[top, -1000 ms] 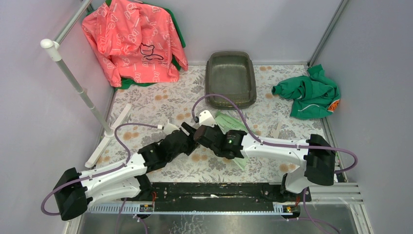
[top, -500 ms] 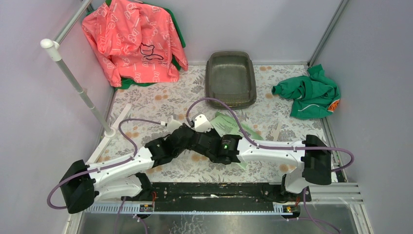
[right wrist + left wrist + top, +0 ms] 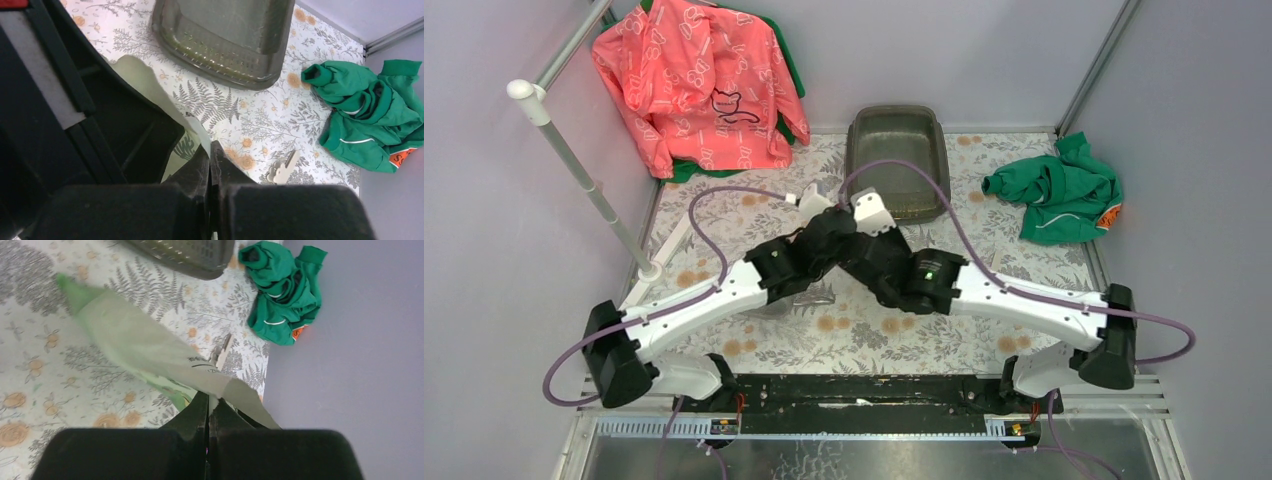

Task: Fill the litter box with clean litter
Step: Open the cat litter bag at the center of the board.

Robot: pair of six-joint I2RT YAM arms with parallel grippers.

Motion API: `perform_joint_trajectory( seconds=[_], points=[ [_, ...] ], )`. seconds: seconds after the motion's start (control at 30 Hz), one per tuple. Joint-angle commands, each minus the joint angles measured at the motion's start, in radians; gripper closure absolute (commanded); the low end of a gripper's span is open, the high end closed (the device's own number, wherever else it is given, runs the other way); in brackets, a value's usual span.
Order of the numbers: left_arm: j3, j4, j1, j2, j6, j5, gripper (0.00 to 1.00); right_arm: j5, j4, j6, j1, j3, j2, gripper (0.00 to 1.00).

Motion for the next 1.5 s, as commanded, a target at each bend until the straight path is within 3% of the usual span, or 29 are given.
perform_joint_trajectory(
  seconds=[0.0, 0.2, 0.4, 0.9, 1.47],
  points=[
    [0.234, 0.042, -0.010, 0.108, 0.125, 0.162, 1.00, -0.126, 0.079, -0.223, -0.002, 0.060, -0.078, 1.00],
    [0.438, -0.070, -0.011, 0.178, 0.190, 0.216, 1.00, -0.368, 0.056, -0.290, -0.160, 0.103, -0.171, 1.00],
    [0.595, -0.199, -0.009, 0.221, 0.245, 0.288, 1.00, -0.506, -0.075, -0.346, -0.224, 0.231, -0.117, 1.00],
    [0.737, -0.591, -0.009, 0.214, 0.267, 0.339, 0.95, -0.410, -0.009, -0.522, -0.276, 0.192, -0.070, 1.00],
    [0.781, -0.565, 0.000, 0.295, 0.272, 0.452, 0.91, -0.139, 0.346, -0.690, -0.275, 0.055, -0.069, 1.00]
  ],
)
